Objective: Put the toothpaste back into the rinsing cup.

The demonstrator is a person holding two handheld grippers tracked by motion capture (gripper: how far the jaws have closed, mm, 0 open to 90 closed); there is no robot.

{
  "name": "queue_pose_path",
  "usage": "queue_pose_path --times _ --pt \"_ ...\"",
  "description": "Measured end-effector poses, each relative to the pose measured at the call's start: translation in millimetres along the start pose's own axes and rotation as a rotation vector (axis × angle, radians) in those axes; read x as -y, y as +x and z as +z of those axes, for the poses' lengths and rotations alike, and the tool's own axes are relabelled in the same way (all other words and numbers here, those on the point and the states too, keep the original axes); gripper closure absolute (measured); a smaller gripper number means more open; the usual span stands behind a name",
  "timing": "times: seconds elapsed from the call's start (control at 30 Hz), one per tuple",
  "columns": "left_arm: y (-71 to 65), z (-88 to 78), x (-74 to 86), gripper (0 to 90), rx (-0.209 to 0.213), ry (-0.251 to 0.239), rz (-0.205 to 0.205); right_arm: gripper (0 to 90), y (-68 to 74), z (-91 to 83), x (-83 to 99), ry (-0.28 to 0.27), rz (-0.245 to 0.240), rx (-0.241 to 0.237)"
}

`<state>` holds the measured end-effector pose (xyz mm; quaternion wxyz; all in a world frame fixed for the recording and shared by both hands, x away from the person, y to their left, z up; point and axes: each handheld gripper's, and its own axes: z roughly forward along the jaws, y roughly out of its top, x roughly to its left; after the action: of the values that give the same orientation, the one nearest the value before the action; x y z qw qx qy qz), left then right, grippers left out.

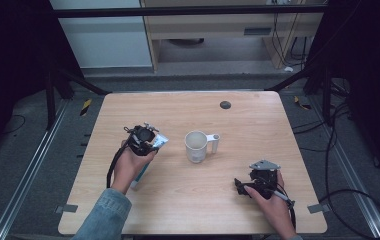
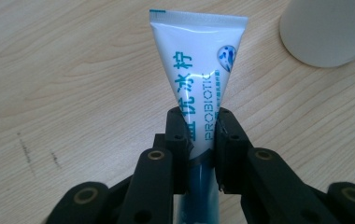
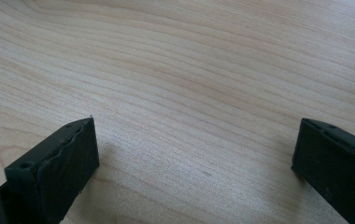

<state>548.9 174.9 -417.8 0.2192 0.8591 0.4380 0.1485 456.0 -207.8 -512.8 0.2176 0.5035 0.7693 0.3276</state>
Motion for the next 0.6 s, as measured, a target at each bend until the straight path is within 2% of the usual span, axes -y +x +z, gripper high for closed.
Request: queue_pose_path --times 0.37,0.6 --pt "5.5 -13.1 -0.2 77.4 0.0 -0.035 0.002 0.6 0.0 -0.1 0.0 0.0 0.001 -0.001" --pt "-2.7 -25.4 -5.3 77.4 0.017 -0.091 0.014 0.6 0.1 -0.1 0.0 0.0 0.001 -0.001"
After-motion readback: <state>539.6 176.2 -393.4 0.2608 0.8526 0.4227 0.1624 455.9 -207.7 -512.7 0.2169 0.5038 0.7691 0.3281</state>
